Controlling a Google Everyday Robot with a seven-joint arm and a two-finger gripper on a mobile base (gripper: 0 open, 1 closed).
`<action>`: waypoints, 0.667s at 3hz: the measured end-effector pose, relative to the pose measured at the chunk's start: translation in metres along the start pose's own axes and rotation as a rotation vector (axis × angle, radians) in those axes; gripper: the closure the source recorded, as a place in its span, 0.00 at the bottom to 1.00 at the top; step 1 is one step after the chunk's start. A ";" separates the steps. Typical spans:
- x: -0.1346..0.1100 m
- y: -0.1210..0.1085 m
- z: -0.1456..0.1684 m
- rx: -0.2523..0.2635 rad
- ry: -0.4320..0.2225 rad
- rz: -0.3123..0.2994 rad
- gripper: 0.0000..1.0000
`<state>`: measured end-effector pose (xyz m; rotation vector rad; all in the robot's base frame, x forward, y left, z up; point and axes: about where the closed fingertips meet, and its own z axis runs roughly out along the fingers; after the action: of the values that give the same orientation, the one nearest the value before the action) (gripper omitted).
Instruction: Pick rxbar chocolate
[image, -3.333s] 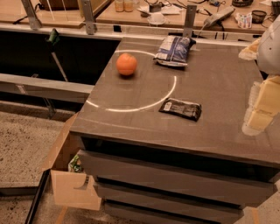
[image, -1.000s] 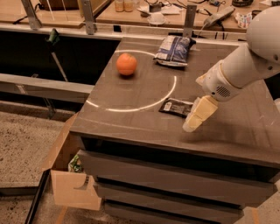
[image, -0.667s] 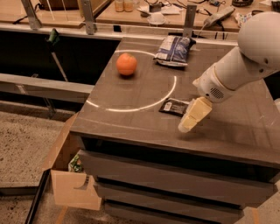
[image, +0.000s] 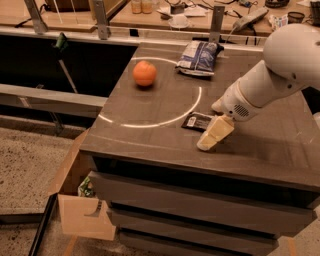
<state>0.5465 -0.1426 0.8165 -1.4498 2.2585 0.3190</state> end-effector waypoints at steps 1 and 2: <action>-0.004 0.000 -0.007 0.000 0.000 0.000 0.69; -0.008 -0.001 -0.014 0.000 0.000 0.000 0.91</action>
Offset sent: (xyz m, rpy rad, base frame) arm 0.0103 -0.0205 0.0645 0.0546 -0.1201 -0.0098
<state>0.5465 -0.1426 0.8324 -1.4496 2.2581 0.3188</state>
